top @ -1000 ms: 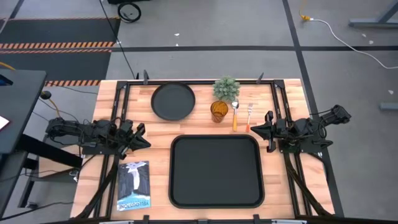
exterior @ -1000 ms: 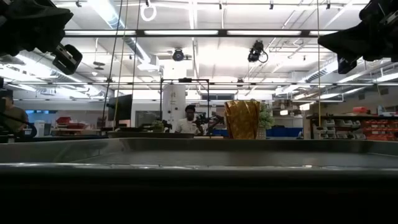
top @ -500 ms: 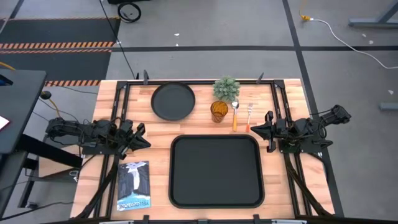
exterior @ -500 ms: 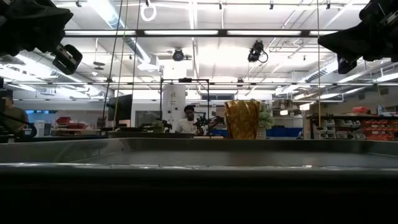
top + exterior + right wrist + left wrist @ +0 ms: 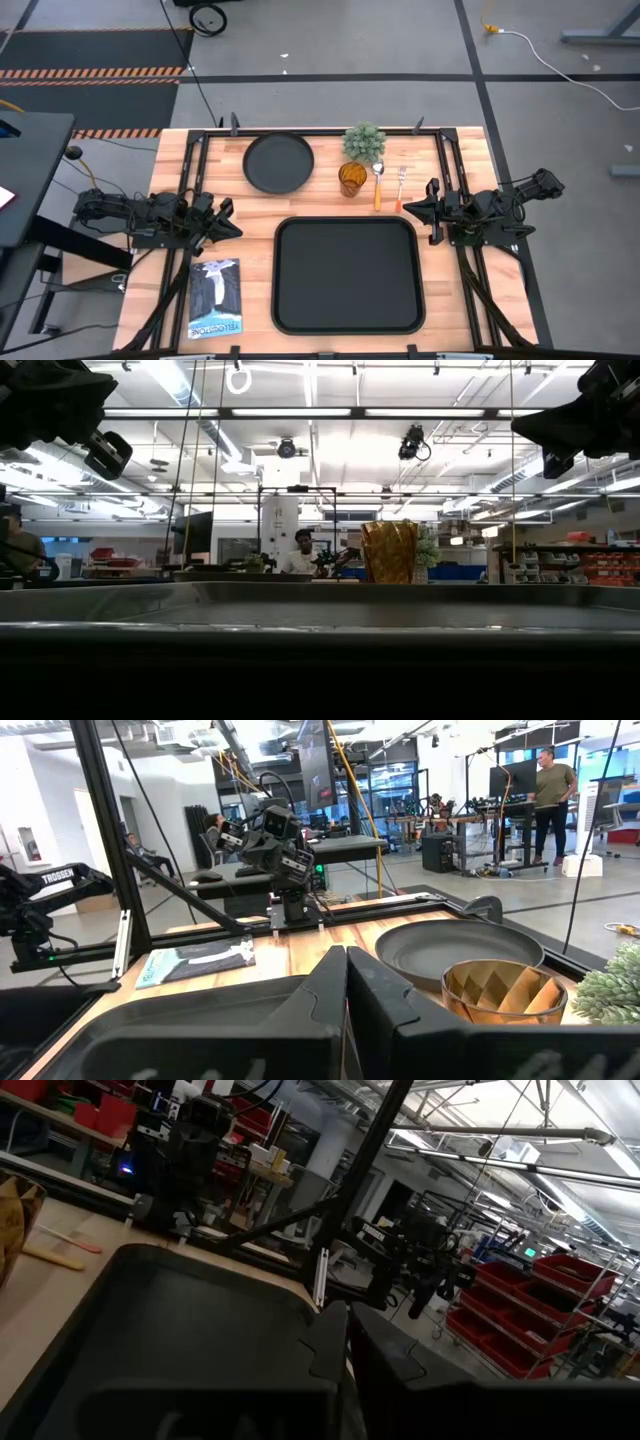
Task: Pick and place plate/cup/fork/spoon on tray
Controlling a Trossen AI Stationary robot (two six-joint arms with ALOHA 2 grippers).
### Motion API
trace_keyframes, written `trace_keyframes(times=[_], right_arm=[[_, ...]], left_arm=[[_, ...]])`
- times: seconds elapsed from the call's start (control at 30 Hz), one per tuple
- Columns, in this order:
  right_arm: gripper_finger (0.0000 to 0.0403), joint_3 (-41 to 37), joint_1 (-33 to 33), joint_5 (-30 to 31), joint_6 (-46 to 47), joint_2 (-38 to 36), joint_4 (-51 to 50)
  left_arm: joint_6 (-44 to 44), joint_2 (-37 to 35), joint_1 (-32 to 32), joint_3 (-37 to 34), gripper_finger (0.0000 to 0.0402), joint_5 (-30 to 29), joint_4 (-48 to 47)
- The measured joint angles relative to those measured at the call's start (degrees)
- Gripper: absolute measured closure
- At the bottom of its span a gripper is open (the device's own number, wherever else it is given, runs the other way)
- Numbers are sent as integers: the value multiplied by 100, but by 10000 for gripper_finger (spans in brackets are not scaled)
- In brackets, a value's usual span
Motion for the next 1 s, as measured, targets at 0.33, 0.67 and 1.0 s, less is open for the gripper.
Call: trace_keyframes(times=[0.33, 0.67, 1.0], right_arm=[[385, 0, 0, 1, 0, 0, -1], [385, 0, 0, 17, 237, -2, 388], [385, -1, 0, -101, 503, -2, 1381]], left_arm=[[717, -2, 2, -2, 377, -1087, 658], [1161, 2, 2, 0, 377, -3586, 868], [1350, 360, 99, 0, 377, -3498, 1574]])
